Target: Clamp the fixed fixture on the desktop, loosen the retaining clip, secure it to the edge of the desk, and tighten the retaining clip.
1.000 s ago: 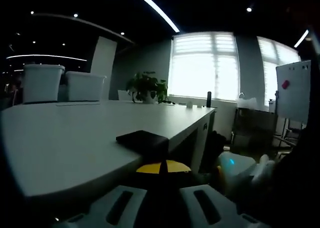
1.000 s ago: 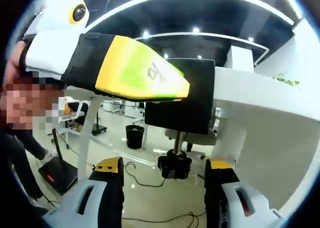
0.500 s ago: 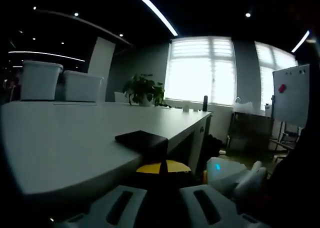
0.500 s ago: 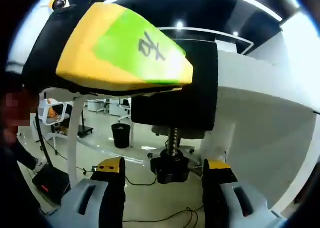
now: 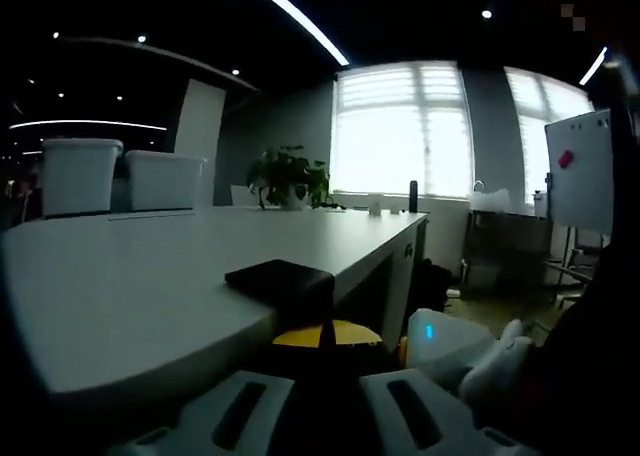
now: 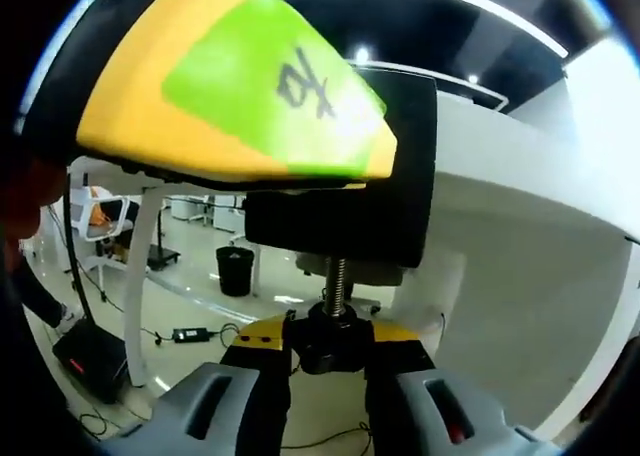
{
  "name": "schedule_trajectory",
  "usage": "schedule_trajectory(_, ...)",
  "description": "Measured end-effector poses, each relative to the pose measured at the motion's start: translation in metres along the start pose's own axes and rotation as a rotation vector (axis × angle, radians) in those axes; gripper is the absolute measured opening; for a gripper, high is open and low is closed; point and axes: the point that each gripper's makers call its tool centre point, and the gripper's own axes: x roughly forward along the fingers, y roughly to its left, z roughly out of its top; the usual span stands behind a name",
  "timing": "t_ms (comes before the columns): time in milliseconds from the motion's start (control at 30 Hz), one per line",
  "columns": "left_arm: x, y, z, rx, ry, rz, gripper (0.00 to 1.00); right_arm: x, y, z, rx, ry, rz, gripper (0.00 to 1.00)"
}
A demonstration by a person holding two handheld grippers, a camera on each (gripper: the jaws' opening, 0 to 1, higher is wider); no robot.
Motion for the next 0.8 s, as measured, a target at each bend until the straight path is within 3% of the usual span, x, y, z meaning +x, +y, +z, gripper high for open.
schedule_trajectory(200, 0.001, -0.001, 0.001, 0.033, 0.023, 0.018, 0.01, -0.003, 0.006, 0.002, -0.022, -0.064, 0.187, 0.23)
schedule_trajectory(433, 0.003, 0.0, 0.0, 0.04, 0.051, 0.041, 0.01, 0.002, 0.018, 0.002, -0.07, -0.12, 0.491, 0.23)
schedule_trajectory(533, 0.003, 0.0, -0.001, 0.038, 0.06, 0.049, 0.01, -0.003, 0.024, 0.003, -0.034, -0.155, 0.623, 0.23)
schedule_trajectory(800, 0.005, 0.001, -0.001, 0.063, 0.084, 0.051, 0.01, -0.001, 0.03, 0.0, -0.054, -0.211, 0.83, 0.23)
